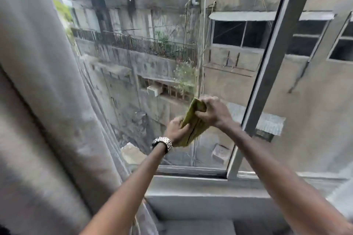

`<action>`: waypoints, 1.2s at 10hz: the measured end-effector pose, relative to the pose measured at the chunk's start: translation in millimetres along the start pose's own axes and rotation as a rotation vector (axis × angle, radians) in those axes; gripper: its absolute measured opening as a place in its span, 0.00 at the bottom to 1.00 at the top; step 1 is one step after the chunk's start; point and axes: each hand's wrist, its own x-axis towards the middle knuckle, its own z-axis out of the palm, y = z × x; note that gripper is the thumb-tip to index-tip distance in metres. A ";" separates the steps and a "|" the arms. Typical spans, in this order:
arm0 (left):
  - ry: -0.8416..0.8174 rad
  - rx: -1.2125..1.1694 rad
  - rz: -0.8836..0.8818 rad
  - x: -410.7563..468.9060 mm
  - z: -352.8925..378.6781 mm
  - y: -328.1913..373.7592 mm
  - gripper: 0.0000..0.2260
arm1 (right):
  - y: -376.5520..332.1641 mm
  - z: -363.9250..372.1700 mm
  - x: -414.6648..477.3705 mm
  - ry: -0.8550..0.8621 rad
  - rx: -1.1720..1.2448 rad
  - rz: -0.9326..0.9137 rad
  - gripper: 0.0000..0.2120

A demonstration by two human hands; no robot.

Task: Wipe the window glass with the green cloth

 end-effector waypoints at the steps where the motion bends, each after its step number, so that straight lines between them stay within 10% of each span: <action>1: -0.389 -0.021 -0.175 -45.6 58.4 -78.2 0.17 | 62.9 88.1 -72.4 -0.290 0.290 0.215 0.06; 3: -0.860 0.132 -0.479 -167.2 197.4 -245.3 0.21 | 163.7 290.5 -282.4 -0.794 0.654 0.697 0.06; 4: -0.828 0.047 -0.738 -232.6 259.6 -322.5 0.24 | 193.3 369.1 -388.4 -0.845 0.755 1.021 0.08; 6: -0.262 -0.281 -1.142 -297.4 371.8 -420.1 0.24 | 209.7 485.3 -530.2 -0.691 0.962 1.554 0.11; 8: -0.216 -0.014 -1.086 -303.2 442.3 -490.9 0.19 | 218.5 572.3 -575.4 -0.605 0.818 1.536 0.12; 12: -0.152 0.172 -0.962 -351.6 454.4 -498.3 0.19 | 237.0 581.0 -539.2 -0.747 0.169 0.892 0.10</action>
